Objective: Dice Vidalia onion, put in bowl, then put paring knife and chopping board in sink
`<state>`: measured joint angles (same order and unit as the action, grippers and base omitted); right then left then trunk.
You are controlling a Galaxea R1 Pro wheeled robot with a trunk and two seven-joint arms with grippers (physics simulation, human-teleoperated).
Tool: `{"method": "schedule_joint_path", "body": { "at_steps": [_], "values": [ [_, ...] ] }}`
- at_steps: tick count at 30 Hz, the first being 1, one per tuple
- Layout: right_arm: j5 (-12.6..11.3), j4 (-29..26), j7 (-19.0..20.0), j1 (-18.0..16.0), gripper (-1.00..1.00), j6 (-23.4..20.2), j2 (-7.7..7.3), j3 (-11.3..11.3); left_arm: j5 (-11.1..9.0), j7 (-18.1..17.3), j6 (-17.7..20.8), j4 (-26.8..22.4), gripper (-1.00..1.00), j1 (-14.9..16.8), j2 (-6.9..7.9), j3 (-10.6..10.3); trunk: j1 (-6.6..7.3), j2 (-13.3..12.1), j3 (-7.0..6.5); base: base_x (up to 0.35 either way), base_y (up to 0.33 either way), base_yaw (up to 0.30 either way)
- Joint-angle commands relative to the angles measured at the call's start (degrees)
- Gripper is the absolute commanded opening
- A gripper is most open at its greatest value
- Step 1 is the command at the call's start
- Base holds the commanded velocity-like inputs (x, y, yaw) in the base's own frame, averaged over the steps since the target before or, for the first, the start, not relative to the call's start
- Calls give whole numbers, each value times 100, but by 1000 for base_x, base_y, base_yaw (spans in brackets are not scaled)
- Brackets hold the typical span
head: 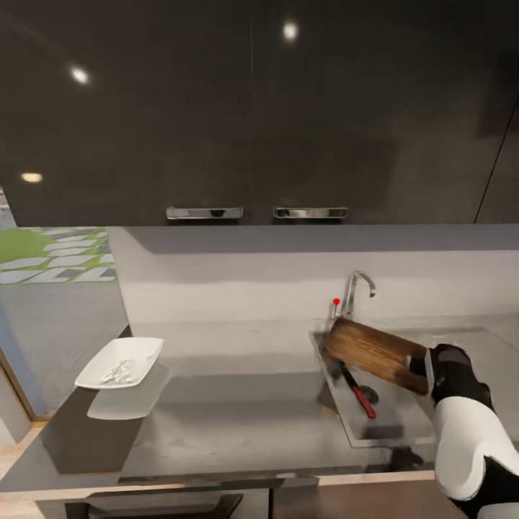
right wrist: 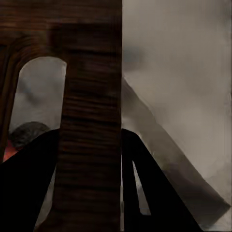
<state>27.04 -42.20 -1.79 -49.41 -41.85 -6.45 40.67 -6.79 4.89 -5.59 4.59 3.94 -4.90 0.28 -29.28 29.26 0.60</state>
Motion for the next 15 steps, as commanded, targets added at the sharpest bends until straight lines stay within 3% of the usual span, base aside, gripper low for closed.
{"method": "schedule_joint_path", "body": {
  "at_steps": [1,4,7,11,15],
  "values": [
    [66,8,-209,-5,-100,49,-10,411,-50,3,-46,25,100,8,-2,0,-2,8,6,-1,-1,0],
    [33,24,-591,-6,-100,205,3,1023,-50,-4,-47,25,100,4,-2,4,-2,8,6,0,0,0],
    [31,29,-731,-5,-100,231,114,1295,-50,-5,-48,25,100,7,5,7,-2,8,6,0,0,0],
    [24,16,-1482,-7,-100,459,496,1912,-50,1,-51,19,100,8,7,7,-2,8,6,0,0,0],
    [-47,18,-2569,-7,-100,1137,923,2114,-53,3,-62,13,100,7,7,13,-2,8,6,0,0,0]
  ]
}}
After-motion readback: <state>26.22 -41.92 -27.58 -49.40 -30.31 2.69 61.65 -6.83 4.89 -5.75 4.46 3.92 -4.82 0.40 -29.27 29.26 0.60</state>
